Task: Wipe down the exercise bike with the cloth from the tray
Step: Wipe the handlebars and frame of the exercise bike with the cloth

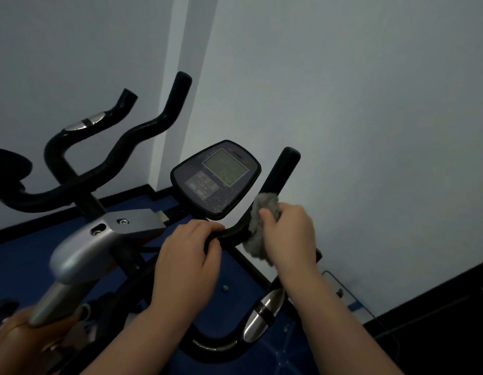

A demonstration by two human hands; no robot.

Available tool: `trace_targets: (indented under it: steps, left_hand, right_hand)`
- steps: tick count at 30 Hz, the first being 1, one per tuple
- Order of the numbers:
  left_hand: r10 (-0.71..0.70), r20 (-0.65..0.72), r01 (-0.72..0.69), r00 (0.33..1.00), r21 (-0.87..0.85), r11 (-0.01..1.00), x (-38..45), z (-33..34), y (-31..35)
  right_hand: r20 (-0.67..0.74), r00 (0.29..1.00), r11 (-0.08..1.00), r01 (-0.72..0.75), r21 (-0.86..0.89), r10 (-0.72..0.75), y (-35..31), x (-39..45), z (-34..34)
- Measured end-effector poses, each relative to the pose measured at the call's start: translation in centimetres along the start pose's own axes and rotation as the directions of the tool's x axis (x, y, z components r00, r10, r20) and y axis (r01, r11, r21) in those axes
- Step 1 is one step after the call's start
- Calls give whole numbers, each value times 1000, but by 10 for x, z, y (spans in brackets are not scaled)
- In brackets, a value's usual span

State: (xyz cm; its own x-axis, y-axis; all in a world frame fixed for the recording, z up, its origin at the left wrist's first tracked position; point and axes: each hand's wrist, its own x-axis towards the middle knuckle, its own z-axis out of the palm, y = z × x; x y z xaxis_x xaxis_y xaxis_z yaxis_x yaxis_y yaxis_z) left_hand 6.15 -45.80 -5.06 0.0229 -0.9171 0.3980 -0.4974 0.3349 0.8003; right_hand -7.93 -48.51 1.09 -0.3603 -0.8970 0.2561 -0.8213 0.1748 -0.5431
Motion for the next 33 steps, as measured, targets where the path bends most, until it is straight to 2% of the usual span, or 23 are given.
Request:
trace_targets:
  steps: [4,6,8,10,11,12,15,17,18,22,25,26,29,31,33]
  left_hand:
    - [-1,-5,1,1000,12,1000,1,0,0]
    - [-8,2,8,1000,0,1000,1,0,-1]
    - [-14,4,14,1000,-12,1000,2,-1,-1]
    - [-18,3,18,1000,-17,1000,2,-1,-1]
    - [-21,7,21,1000,-17,1000,2,0,-2]
    - [-24,9,24,1000,-18,1000,1,0,-3]
    - [-34,13,34,999,-29,999,0,-1,-5]
    - [-41,9,41,999,-35,999,0,-1,-7]
    - [-45,11,46,999,-36,998,0,-1,-7]
    - [-66,8,66,998,-36,997,1,-4,-8]
    - [-91,4,91,996,-41,995,0,-6,-8]
    - [-95,5,96,995,-46,994,1,-7,-8]
    - [-154,-6,153,988,-93,984,0,-10,-7]
    - [-176,-3,175,984,-96,980,-2,-13,-7]
    - [-172,7,173,985,-52,984,-7,-19,-8]
  right_hand:
    - [188,978,981,121,-153,-91,5,-11,-11]
    - [204,967,966,190,-172,-154,1,-7,-30]
    - [12,954,947,300,-113,-301,-10,0,-48]
    - [-215,828,855,500,-138,-518,-24,17,-58]
    - [-243,757,794,562,-233,-607,-31,25,-58]
    - [-193,727,737,572,-361,-659,-36,32,-53]
    - [52,744,508,504,-699,-666,-38,45,-31]
    - [128,738,397,492,-775,-663,-36,49,-27]
    - [136,727,392,507,-768,-673,-35,48,-25]
    - [260,777,589,612,-528,-574,-19,24,1]
    - [264,821,760,569,-314,-506,-15,20,-7]
    - [248,829,790,555,-262,-501,-15,22,-14]
    - [66,847,809,524,-267,-527,-8,18,-21]
    - [-14,886,867,451,-213,-464,-1,-3,-6]
    - [-86,929,931,354,-88,-361,5,-20,10]
